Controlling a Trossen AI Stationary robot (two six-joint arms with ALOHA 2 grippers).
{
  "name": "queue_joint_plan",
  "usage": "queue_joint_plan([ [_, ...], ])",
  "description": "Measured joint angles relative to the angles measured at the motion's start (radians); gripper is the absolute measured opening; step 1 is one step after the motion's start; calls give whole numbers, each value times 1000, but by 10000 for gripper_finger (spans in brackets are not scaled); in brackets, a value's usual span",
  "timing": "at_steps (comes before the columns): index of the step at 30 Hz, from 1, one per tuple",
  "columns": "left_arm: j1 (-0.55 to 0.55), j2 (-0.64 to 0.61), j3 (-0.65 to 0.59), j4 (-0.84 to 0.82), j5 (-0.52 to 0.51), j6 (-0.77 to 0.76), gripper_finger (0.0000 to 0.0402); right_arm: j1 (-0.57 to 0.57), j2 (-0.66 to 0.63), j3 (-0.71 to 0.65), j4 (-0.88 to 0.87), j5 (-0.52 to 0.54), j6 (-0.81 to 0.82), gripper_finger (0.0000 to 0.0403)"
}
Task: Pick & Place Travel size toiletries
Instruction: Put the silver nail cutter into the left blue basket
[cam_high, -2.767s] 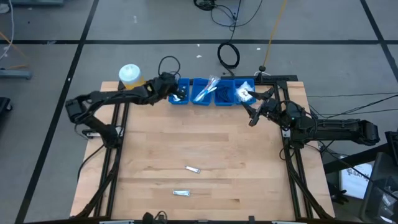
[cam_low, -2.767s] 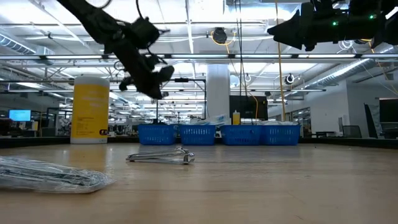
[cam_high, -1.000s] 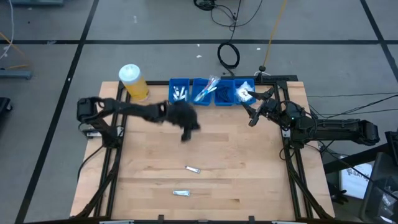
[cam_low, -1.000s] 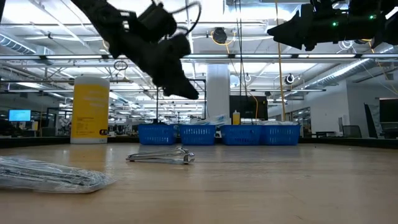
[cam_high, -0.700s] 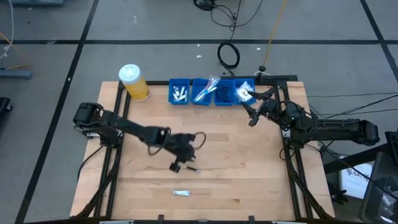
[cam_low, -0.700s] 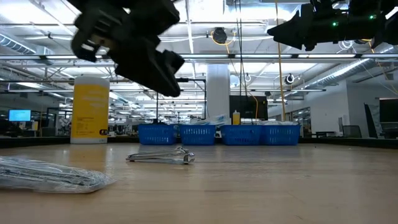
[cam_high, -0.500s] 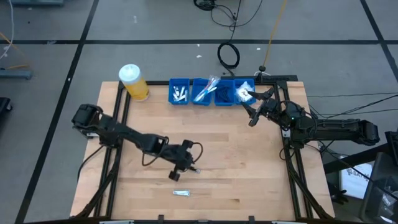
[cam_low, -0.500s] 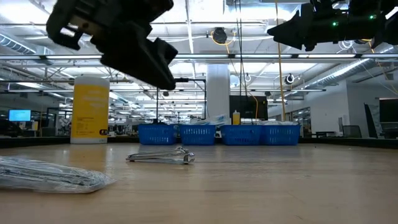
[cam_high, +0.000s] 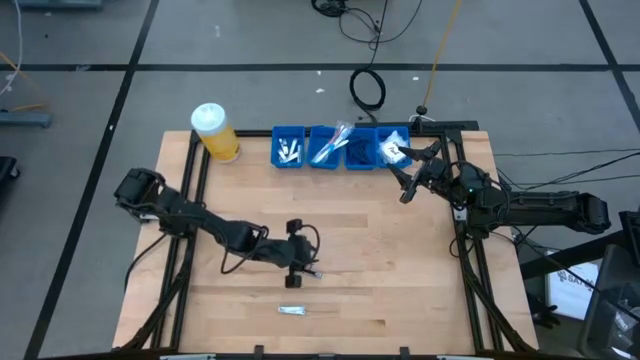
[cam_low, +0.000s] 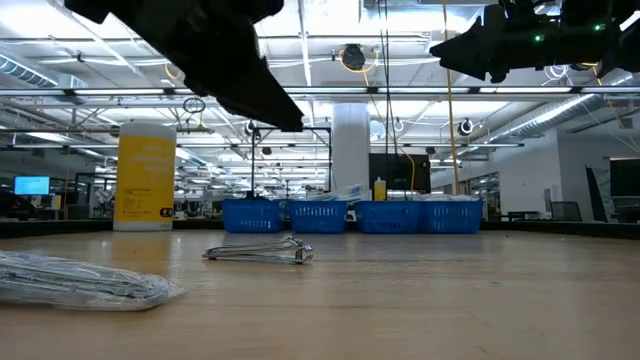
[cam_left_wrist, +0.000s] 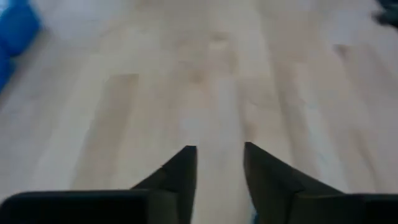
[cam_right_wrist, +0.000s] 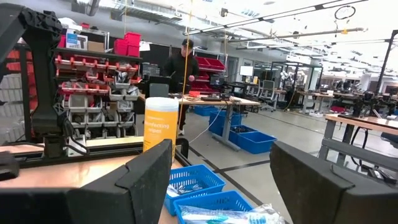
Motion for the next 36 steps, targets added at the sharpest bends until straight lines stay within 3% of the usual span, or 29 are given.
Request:
queue_joint_plan([
  [6, 26, 9, 0, -14, -7, -39, 215, 0, 0, 0, 0, 0, 0, 256],
  [12, 17, 34, 0, -57, 112, 54, 259, 0, 0, 0, -1, 0, -1, 256],
  [29, 10, 243, 1, 22, 215, 122, 236, 0, 16, 1, 4, 2, 1, 256],
  [36, 10, 277, 3, 53, 223, 186, 205, 0, 18, 0, 6, 3, 1, 256],
])
